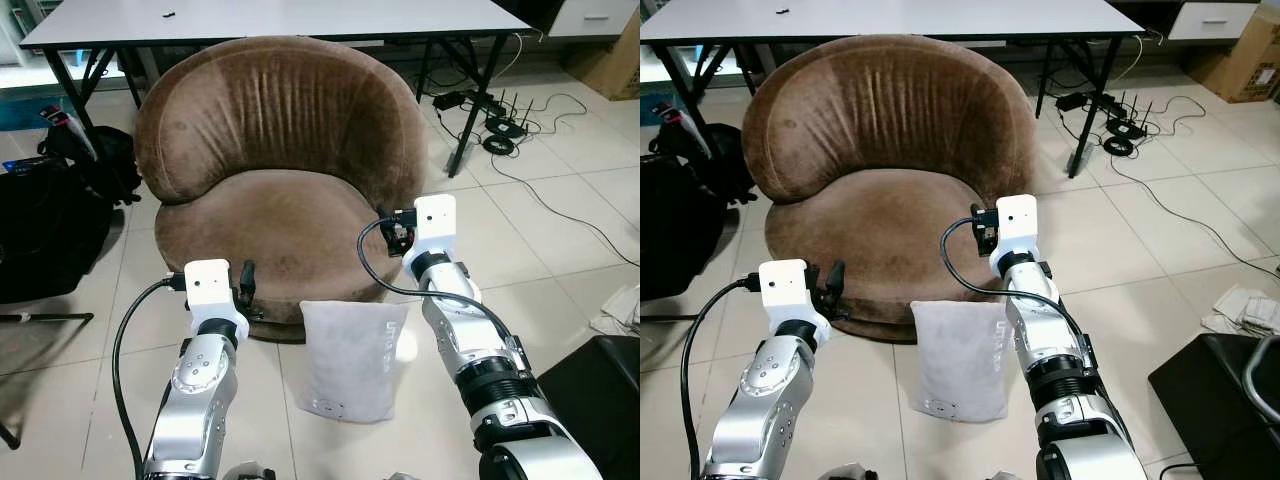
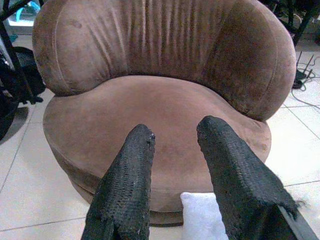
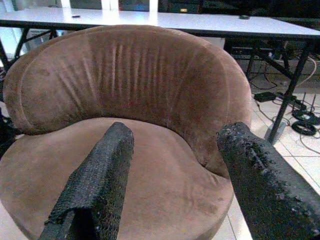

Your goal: Move the pillow to the sofa from floor

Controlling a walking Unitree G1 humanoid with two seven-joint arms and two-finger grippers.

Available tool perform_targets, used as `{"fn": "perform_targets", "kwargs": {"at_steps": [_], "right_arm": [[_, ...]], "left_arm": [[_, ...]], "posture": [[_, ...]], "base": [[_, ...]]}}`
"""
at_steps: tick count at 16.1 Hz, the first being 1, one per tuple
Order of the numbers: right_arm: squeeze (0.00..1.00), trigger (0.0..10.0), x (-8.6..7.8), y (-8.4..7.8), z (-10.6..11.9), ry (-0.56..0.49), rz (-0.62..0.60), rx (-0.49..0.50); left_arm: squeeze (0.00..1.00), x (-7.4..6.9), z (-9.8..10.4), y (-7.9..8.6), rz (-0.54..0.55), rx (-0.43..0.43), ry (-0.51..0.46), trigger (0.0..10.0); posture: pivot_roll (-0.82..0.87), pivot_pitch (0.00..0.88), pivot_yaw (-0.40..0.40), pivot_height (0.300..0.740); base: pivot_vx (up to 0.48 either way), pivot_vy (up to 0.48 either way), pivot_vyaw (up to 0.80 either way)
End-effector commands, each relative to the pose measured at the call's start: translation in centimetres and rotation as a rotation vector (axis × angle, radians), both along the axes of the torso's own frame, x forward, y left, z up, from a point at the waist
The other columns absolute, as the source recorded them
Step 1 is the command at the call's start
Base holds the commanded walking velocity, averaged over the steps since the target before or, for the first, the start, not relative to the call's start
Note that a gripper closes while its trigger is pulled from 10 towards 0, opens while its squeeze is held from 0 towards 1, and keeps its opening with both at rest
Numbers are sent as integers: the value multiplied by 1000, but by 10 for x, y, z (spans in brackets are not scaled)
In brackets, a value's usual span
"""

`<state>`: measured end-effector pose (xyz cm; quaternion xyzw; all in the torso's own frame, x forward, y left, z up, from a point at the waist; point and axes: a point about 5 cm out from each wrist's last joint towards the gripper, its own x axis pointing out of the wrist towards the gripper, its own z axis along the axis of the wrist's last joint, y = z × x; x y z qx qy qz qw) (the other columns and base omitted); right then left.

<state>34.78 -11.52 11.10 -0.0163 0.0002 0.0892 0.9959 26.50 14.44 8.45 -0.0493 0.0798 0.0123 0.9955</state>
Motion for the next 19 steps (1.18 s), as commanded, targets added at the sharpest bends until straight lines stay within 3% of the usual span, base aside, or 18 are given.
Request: {"fn": "perform_targets", "kwargs": {"at_steps": [1,10,19], "right_arm": [[0,10000,1,0,1,3,5,7],[0,10000,3,-1,1,13,-2,11],[0,10000,10,-1,5,12,-24,11]], "left_arm": [[0,-1,1,1,3,7,0,10000],[0,3,1,3,7,12,-6,10000],[0,18,8,3,-7,21,-29,10000]], "posture": [[-11,0,-33,740],[-10,0,-31,740],[-22,0,-9,740]], "base": [[0,0,0],[0,0,0],[0,0,0]]}}
